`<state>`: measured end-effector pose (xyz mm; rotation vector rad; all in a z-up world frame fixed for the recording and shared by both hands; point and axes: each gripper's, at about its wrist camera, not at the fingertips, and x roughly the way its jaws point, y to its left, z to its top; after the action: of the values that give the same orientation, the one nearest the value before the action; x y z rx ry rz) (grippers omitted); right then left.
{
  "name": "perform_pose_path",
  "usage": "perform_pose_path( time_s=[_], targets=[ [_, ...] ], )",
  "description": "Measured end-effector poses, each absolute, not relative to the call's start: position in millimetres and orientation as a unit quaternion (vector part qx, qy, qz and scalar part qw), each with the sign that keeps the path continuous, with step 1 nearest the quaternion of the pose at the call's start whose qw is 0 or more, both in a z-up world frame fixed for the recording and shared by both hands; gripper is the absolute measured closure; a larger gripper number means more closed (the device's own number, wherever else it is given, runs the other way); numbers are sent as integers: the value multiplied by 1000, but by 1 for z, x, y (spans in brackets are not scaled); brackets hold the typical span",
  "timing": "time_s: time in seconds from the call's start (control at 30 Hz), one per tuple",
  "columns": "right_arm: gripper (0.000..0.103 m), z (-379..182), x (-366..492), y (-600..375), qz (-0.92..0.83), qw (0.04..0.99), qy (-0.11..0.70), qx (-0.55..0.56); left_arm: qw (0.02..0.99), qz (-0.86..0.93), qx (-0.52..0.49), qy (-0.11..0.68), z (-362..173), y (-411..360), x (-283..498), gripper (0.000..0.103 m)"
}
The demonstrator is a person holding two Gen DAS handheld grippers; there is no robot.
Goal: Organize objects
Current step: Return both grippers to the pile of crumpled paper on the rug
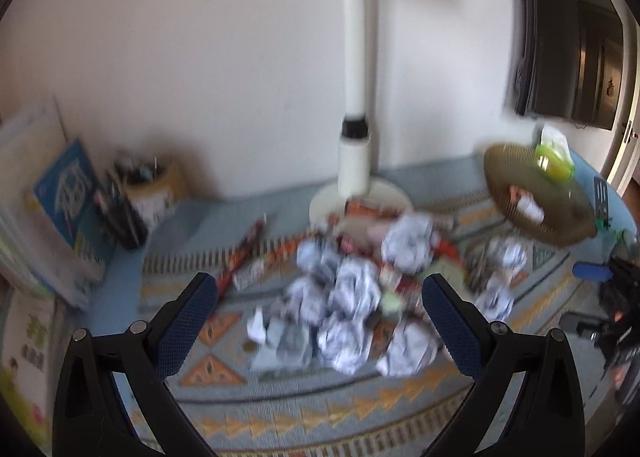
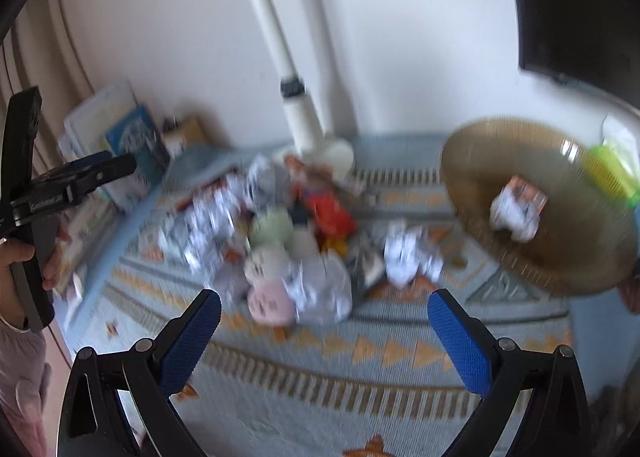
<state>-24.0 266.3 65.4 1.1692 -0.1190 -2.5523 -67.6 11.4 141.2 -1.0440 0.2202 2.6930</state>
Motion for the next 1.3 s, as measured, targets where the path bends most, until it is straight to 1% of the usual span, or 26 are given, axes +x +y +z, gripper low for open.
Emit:
perform_pose_path(
  time_s=[0.1, 0.2, 0.33, 0.63, 0.73, 0.83, 0.93, 0.97, 1.03, 1.1, 1.3],
  targets=[
    [0, 43, -20, 261, -891, 170, -33, 419, 123, 913, -386, 57, 95, -4, -57, 0],
    [0, 29, -20, 258, -892, 165, -18, 422, 99, 907, -406, 47, 57, -16, -57, 0],
    [0, 13, -24, 263, -888, 162, -27, 430, 77, 904, -418, 35, 33, -28, -64, 0],
    [0, 6, -44, 267, -887, 187, -86, 414, 53, 906, -418, 39, 14, -30, -91, 0],
    [0, 5, -54, 264, -887, 196, -106, 406, 53, 899, -433, 40, 8, -31, -101, 0],
    [0, -1, -65, 262, -878, 205, -131, 411, 63, 891, -450, 13, 2, -38, -110, 0],
    [0, -14, -73, 263, -866, 216, -174, 417, 59, 892, -447, 5, 2, -41, -113, 0],
    [0, -14, -71, 264, -875, 215, -175, 397, 55, 892, -449, 11, 2, -39, -113, 0],
    [0, -15, -70, 261, -874, 214, -173, 400, 48, 891, -451, 25, 1, -34, -113, 0],
    [0, -15, -71, 260, -875, 213, -171, 400, 50, 890, -452, 21, 1, -35, -112, 0],
    [0, -19, -71, 275, -863, 236, -223, 387, 50, 890, -452, 21, 1, -35, -110, 0]
  ],
)
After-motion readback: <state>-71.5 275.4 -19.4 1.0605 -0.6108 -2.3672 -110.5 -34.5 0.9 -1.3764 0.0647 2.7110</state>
